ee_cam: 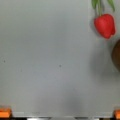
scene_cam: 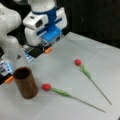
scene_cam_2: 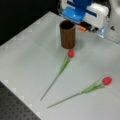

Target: Flower insertion into a vase

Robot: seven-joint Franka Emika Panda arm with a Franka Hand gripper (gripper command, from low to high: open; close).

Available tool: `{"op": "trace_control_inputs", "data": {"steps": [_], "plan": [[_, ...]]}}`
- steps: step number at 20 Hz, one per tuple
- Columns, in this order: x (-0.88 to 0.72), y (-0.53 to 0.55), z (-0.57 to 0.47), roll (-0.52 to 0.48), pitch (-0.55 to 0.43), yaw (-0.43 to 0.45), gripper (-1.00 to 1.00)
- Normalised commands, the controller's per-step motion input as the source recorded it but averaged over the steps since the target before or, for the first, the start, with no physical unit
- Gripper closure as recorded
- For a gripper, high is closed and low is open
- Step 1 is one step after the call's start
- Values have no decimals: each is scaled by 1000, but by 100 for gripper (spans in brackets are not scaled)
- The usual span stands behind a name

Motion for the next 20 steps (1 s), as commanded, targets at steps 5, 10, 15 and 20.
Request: {"op": "trace_control_inputs", "data": {"steps": [5,10,15,20], "plan": [[670,-255,-476,-49,102,225,-100],[919,-281,-653,-41,90,221,-100],[1000,-281,-743,-16,108,204,-100],[1000,-199,-510,-17,260,120,-100]]}}
